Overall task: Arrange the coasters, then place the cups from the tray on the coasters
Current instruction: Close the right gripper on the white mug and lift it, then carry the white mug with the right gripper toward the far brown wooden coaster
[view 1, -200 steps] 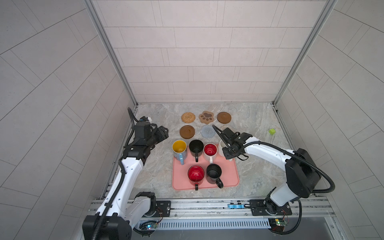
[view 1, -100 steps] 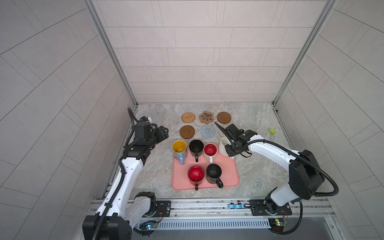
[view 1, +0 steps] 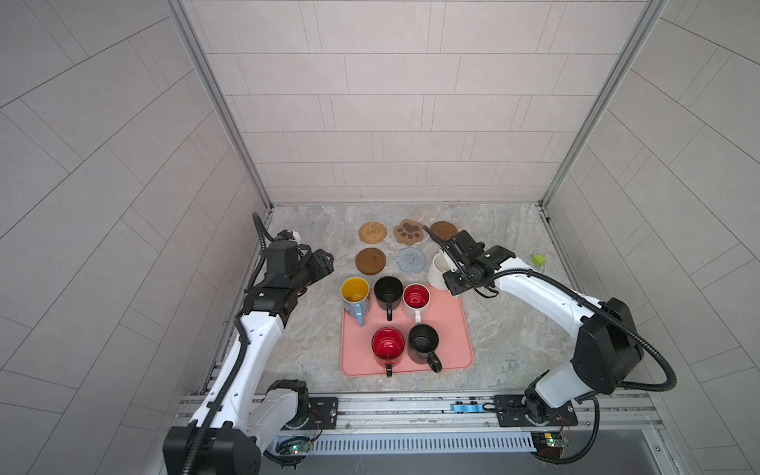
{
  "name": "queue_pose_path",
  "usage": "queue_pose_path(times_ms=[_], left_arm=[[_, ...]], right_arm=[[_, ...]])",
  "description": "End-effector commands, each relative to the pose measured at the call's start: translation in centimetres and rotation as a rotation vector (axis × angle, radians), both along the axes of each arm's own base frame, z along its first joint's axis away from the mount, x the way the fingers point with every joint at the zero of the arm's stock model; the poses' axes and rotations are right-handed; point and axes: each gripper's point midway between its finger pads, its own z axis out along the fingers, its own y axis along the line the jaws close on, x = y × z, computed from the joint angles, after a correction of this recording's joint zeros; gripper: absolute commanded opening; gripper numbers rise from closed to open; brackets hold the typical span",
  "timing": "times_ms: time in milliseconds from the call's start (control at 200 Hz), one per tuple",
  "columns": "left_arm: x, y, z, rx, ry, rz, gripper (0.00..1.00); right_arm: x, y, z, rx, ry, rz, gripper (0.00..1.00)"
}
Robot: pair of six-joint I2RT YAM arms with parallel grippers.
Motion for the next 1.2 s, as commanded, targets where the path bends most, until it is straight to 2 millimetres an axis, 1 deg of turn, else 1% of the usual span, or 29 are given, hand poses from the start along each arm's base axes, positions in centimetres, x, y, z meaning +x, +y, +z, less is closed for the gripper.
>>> queue_pose_path(times_ms=[0,125,255,450,620,736,851,1046,1196], left_arm=[[0.4,0.0,1.7,0.002,-0.051,-0.003,0.68],[0.4,0.0,1.9,0.001,-0.054,-0.004,0.68],[0.4,0.1,2.1,0.008,-0.058,-0.005,0.68],[0.5,0.4,2.2,0.018,-0.067,0.009,0.68],[0.7,0.4,1.7,0.017,-0.057,0.012,0.68],[1.1,0.4,1.5,0.018,-0.053,0.012,0.68],[1.6,0.3,1.6,0.013,-0.059,0.012,0.68],[2.2,0.3,1.9,0.007,-0.065,0.016,0.68],[2.4,0.3,2.1,-0.004,-0.079,0.023,0.68]], right_arm=[[2.5,-0.3,2.4,-0.005,-0.082,0.026,0.01],[4.7,-1.6,3.4,-0.006,-0.103,0.025,0.01],[7.2,-2.6,3.6,-0.013,-0.11,0.037,0.01],[10.8,-3.7,2.9,-0.042,-0.102,0.082,0.01],[13.8,-4.6,2.4,-0.062,-0.09,0.092,0.01],[15.6,-4.6,2.0,-0.05,-0.088,0.092,0.01],[17.4,-4.5,1.6,-0.042,-0.086,0.099,0.01],[19.8,-4.2,1.0,-0.029,-0.082,0.131,0.01],[21.4,-4.2,0.9,-0.01,-0.087,0.144,0.02]])
